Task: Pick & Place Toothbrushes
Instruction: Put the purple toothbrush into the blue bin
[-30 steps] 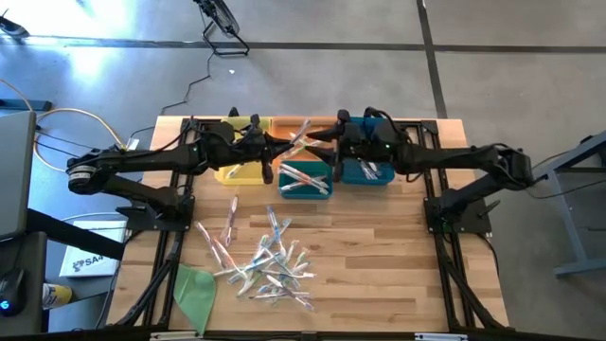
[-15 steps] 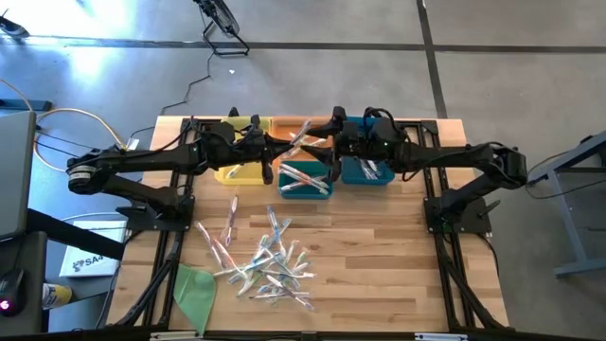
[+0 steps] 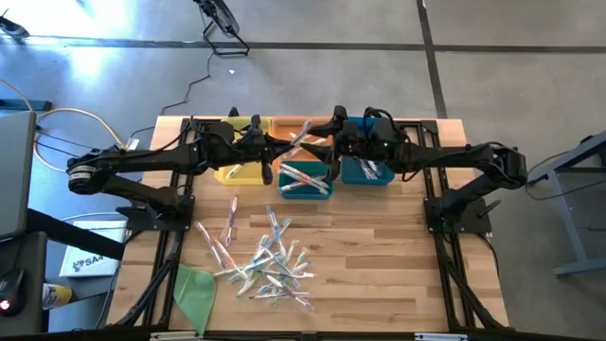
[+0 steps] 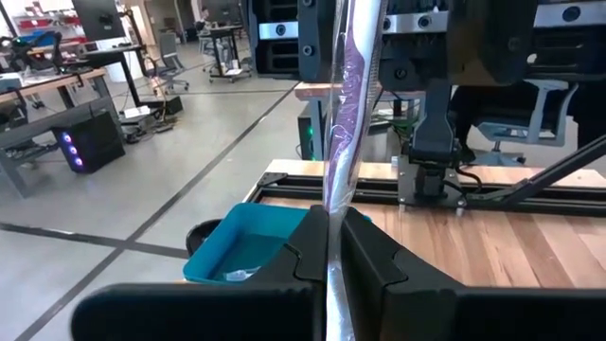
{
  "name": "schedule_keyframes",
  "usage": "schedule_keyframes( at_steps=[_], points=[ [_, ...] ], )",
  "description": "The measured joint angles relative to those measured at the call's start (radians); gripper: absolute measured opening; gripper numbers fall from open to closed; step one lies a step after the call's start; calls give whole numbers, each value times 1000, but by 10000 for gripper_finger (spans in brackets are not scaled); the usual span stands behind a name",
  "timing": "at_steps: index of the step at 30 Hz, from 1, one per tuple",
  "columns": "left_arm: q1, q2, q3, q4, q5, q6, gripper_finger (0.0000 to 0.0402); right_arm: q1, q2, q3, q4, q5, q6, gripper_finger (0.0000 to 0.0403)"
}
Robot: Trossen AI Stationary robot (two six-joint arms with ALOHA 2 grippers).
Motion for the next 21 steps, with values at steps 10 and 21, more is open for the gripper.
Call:
schedule_keyframes(
  at_steps=[10,21],
  points=[
    [-2,85,0,89,24,-29,7,0,0,0,-7,0,-2,177],
    [0,96,0,118,26,-35,7,0,0,0,-56,8,-6,93]
  ],
)
